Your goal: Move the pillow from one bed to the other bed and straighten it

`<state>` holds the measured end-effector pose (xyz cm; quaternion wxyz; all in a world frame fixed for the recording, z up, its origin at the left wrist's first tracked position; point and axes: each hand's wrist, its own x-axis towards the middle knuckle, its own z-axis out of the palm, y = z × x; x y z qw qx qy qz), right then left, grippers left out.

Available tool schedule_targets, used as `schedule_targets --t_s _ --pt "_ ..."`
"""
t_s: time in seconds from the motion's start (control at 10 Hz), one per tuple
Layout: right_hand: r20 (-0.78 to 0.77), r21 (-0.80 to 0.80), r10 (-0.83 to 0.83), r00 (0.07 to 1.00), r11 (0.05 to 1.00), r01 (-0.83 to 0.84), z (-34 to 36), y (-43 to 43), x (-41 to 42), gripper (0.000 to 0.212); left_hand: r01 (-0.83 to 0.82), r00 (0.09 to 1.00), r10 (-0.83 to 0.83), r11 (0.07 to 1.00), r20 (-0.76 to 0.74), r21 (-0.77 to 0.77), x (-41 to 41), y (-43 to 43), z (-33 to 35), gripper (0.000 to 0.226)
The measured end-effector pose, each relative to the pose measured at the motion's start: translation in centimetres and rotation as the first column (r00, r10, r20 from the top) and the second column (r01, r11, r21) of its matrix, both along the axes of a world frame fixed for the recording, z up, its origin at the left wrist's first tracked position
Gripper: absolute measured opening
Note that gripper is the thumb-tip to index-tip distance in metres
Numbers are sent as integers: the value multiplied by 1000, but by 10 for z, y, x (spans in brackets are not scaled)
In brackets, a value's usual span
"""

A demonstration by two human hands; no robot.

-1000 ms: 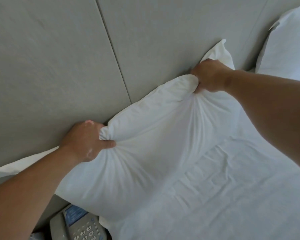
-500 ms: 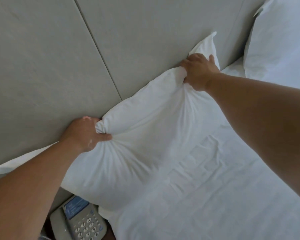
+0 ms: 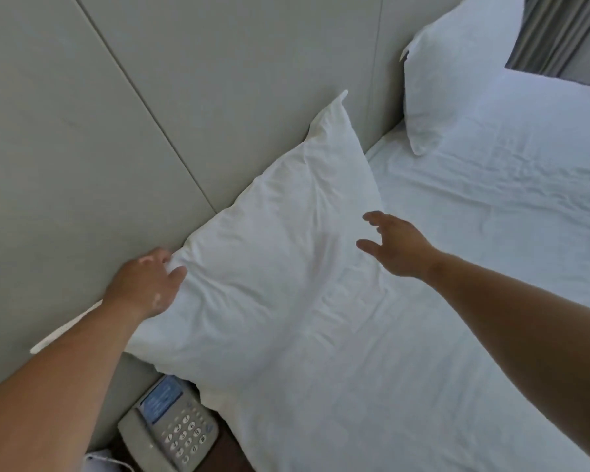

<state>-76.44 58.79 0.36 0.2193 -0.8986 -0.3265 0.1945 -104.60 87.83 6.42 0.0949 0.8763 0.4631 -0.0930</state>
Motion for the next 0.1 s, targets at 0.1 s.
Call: schedule_targets --t_s 0.1 --pt "-123 66 -157 980 984 165 -5 -68 -53 55 26 996 -21 998 90 -55 -9 -23 -1 55"
